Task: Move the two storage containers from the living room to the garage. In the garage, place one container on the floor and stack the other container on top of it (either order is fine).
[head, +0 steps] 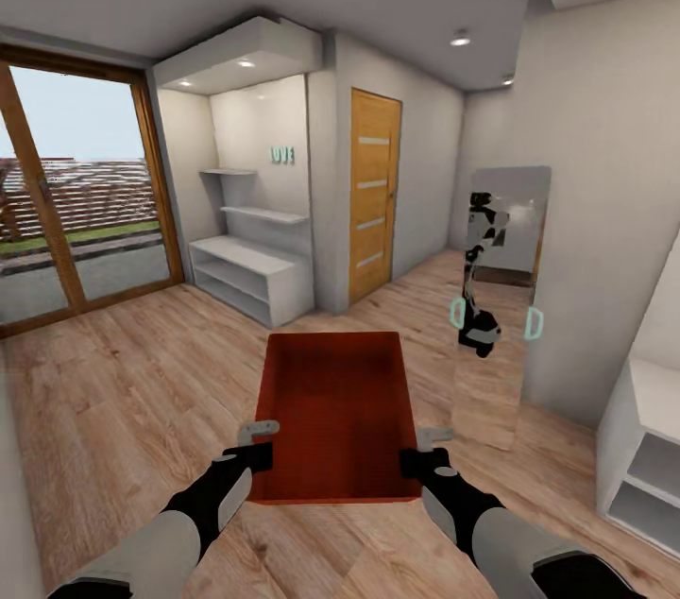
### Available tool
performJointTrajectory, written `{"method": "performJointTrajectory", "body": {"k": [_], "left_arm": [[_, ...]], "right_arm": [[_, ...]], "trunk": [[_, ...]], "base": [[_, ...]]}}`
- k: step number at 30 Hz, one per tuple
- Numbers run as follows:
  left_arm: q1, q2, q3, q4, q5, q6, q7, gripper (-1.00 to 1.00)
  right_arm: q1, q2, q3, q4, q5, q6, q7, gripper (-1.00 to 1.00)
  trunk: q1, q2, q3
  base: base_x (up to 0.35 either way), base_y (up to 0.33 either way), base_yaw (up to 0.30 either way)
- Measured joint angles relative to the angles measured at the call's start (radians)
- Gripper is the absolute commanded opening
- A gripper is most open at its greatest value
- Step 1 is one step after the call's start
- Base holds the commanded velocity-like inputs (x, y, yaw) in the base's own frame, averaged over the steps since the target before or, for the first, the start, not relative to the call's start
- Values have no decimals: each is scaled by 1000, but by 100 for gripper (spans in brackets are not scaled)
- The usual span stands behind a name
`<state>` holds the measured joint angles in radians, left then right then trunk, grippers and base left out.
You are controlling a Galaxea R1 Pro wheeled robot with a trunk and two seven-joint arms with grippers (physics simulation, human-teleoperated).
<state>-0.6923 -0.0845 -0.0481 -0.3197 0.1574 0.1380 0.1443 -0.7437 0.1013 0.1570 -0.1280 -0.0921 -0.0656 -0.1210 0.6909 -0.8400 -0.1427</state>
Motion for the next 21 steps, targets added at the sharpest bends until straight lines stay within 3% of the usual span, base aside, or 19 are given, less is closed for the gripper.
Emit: {"method": "performJointTrajectory", "body": {"k": [21], "left_arm": [[0, 5, 1, -2, -1, 0, -8, -100]], "right_arm": [[0, 5, -1, 0, 1, -2, -6, -100]], "trunk": [[0, 0, 0]], "base": [[323, 0, 13]]}}
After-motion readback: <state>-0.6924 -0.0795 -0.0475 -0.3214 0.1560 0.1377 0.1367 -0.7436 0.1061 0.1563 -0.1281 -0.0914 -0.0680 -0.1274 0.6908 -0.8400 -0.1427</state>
